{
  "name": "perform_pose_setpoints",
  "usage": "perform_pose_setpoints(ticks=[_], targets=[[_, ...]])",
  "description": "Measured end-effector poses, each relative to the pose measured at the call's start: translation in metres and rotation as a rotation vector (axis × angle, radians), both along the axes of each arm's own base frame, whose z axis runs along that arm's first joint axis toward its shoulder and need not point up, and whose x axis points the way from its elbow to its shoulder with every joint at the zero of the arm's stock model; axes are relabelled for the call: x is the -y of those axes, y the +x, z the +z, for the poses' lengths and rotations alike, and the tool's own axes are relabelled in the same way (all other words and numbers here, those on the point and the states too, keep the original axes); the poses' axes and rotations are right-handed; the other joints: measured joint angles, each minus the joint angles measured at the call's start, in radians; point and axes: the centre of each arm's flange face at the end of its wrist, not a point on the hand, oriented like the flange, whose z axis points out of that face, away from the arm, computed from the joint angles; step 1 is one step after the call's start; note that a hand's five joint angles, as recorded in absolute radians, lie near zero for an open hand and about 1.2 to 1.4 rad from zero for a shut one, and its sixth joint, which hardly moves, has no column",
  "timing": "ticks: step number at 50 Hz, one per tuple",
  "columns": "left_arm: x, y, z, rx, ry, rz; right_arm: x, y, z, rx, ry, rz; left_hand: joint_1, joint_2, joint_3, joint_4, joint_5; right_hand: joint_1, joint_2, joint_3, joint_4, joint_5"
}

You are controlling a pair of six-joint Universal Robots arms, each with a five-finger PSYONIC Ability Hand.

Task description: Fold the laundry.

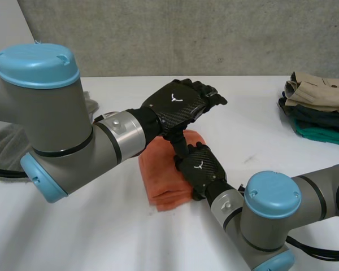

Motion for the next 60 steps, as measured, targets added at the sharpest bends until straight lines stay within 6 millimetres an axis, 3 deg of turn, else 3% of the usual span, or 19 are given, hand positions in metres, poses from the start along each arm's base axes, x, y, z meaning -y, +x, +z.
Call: perform_pose_setpoints(ticks=[6,9,10,15,21,25,28,34,35,39,41,43,45,48,49,50,51,55,60], targets=[[0.001,0.001,0.002,-0.003,-0.003,0.002,0.007,0.005,0.000,0.002,-0.022,0.000,0.000,0.000,0.000,0.000,0.000,0.057,0.061,0.057,0.055,0.050],[0.001,0.001,0.002,-0.003,-0.005,0.002,0.011,0.008,0.003,0.010,-0.035,0.000,0.000,0.000,0.000,0.000,0.000,0.298,0.334,0.306,0.304,0.288],[0.001,0.001,0.002,-0.004,-0.006,0.002,0.014,0.010,0.005,0.017,-0.043,0.000,0.000,0.000,0.000,0.000,0.000,0.469,0.558,0.543,0.544,0.514],[0.002,0.001,0.005,-0.009,-0.015,0.006,0.026,0.018,0.017,0.056,-0.081,0.001,0.000,0.000,0.000,0.000,0.000,0.501,0.646,0.645,0.689,0.607],[0.009,0.003,0.017,-0.030,-0.045,0.036,0.058,0.024,0.051,0.149,-0.162,-0.028,0.000,0.000,0.000,0.000,0.000,0.501,0.646,0.645,0.695,0.607],[0.015,0.007,0.030,-0.054,-0.072,0.072,0.096,0.016,0.088,0.252,-0.234,-0.086,0.000,0.000,0.000,0.000,0.000,0.501,0.646,0.645,0.696,0.607],[0.018,0.010,0.042,-0.080,-0.093,0.100,0.131,-0.002,0.124,0.350,-0.312,-0.149,0.000,0.000,0.000,0.000,0.000,0.501,0.646,0.646,0.696,0.607],[0.018,0.012,0.055,-0.110,-0.111,0.114,0.198,-0.069,0.189,0.512,-0.516,-0.279,0.000,0.000,0.000,0.000,0.000,0.501,0.646,0.657,0.697,0.610],[0.018,0.012,0.055,-0.110,-0.112,0.114,0.200,-0.073,0.191,0.517,-0.525,-0.284,0.000,0.000,0.000,0.000,0.000,0.501,0.646,0.658,0.697,0.612],[0.017,0.012,0.055,-0.110,-0.110,0.110,0.241,-0.133,0.209,0.543,-0.639,-0.347,0.000,0.000,0.000,0.000,0.000,0.501,0.646,0.658,0.697,0.619],[0.016,0.011,0.054,-0.108,-0.108,0.108,0.260,-0.160,0.204,0.532,-0.652,-0.364,0.000,0.000,0.000,0.000,0.000,0.501,0.646,0.662,0.697,0.619],[0.016,0.011,0.054,-0.107,-0.107,0.107,0.265,-0.168,0.201,0.527,-0.651,-0.367,0.000,0.000,0.000,0.000,0.000,0.501,0.646,0.664,0.697,0.619],[0.014,0.010,0.051,-0.103,-0.102,0.103,0.292,-0.209,0.174,0.496,-0.611,-0.378,0.000,0.000,0.000,0.000,0.000,0.501,0.646,0.665,0.697,0.619],[0.014,0.010,0.050,-0.099,-0.099,0.101,0.304,-0.228,0.156,0.478,-0.573,-0.377,0.000,0.000,0.000,0.000,0.000,0.501,0.646,0.667,0.698,0.619],[0.013,0.010,0.047,-0.094,-0.094,0.100,0.315,-0.254,0.125,0.452,-0.505,-0.374,0.000,0.000,0.000,0.000,0.000,0.501,0.646,0.667,0.699,0.619],[0.013,0.010,0.047,-0.094,-0.094,0.100,0.315,-0.254,0.125,0.452,-0.505,-0.374,0.000,0.000,0.000,0.000,0.000,0.501,0.646,0.667,0.699,0.619],[0.013,0.010,0.045,-0.088,-0.088,0.099,0.321,-0.273,0.100,0.431,-0.448,-0.369,0.000,0.000,0.000,0.000,0.000,0.501,0.646,0.667,0.699,0.619],[0.012,0.010,0.039,-0.076,-0.074,0.098,0.324,-0.305,0.055,0.398,-0.342,-0.361,0.000,0.000,0.000,0.000,0.000,0.501,0.646,0.667,0.699,0.634],[0.011,0.010,0.033,-0.063,-0.059,0.098,0.317,-0.326,0.024,0.377,-0.246,-0.349,0.000,0.000,0.000,0.000,0.000,0.501,0.646,0.667,0.701,0.671]])
